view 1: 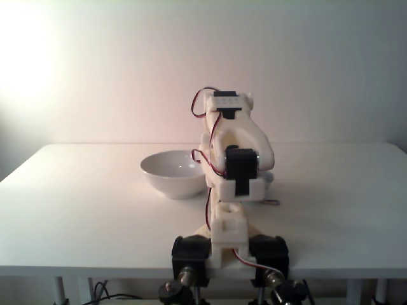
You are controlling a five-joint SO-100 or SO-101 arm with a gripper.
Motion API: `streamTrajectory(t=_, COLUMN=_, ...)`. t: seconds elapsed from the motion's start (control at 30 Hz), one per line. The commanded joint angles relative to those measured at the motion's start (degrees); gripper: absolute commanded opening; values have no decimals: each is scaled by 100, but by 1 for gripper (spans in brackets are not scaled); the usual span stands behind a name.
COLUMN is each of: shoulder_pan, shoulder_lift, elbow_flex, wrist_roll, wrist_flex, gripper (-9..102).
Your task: Grasp a skyblue doll and put it into the bowl.
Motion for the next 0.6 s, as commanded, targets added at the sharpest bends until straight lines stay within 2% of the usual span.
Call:
streamTrajectory(t=0.0, shoulder_pan=-9, shoulder_lift=1635, elbow_flex=536, wrist_roll=-35, wrist_flex=141, gripper=0)
streamTrajectory(t=0.57, shoulder_pan=-18, shoulder_lift=1635, elbow_flex=536, wrist_roll=-35, wrist_flex=141, gripper=0)
